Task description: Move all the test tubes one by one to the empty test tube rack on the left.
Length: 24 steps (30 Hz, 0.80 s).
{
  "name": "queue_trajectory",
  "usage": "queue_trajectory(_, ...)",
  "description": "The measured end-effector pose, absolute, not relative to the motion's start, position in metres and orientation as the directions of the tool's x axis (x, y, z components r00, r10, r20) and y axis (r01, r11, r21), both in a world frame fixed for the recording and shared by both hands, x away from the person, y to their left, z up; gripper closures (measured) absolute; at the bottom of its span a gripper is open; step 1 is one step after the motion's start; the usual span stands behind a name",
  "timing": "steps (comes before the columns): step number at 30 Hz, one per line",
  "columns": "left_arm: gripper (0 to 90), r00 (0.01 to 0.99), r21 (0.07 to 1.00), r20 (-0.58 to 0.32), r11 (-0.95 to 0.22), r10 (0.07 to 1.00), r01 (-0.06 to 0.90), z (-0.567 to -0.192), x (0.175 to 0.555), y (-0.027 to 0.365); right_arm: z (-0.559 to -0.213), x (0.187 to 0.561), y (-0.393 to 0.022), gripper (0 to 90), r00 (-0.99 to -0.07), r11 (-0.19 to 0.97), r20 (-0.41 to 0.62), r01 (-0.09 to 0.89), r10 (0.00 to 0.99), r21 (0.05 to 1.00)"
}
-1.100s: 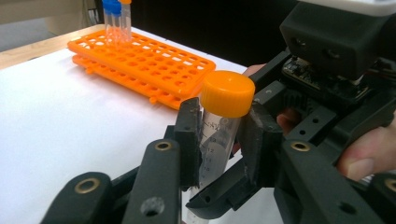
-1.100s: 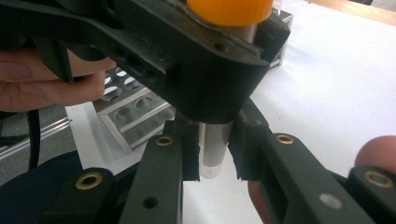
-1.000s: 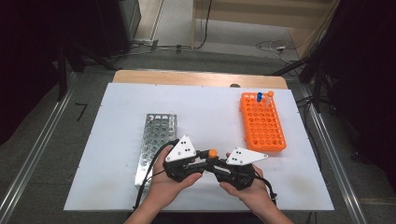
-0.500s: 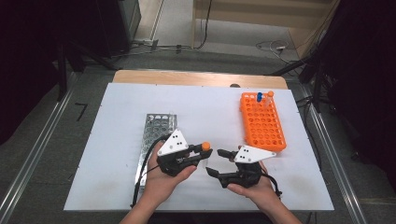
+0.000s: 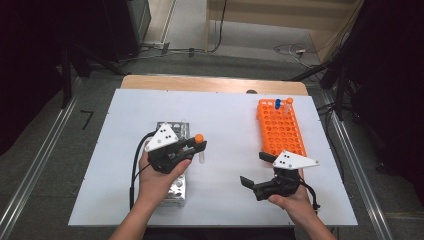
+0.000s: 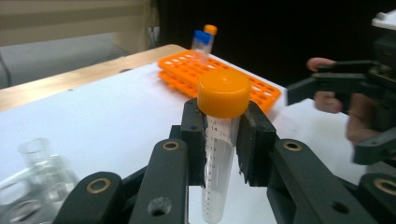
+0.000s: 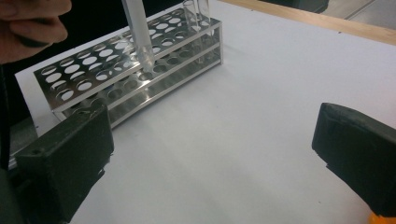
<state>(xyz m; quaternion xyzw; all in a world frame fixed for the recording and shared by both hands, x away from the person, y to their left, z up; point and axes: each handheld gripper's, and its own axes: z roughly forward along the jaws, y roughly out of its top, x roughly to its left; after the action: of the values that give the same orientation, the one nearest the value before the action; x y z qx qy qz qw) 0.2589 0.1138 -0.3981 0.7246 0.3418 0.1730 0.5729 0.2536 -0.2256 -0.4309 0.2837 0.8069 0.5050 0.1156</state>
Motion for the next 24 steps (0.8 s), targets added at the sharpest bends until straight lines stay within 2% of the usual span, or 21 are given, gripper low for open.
queue_trajectory(8, 74.8, 0.645, 0.952, -0.143, -0.074, 0.751, 0.297, -0.396, 0.276, 0.136, -0.434, 0.251, -0.257, 0.0, -0.78, 0.287, 0.076, 0.317, 0.622, 0.904)
queue_trajectory(24, 74.8, 0.542, 0.953, -0.14, -0.035, 0.829, 0.3, -0.408, 0.303, 0.152, -0.447, 0.245, -0.314, 0.0, -0.708, 0.257, 0.086, 0.363, 0.701, 0.895)
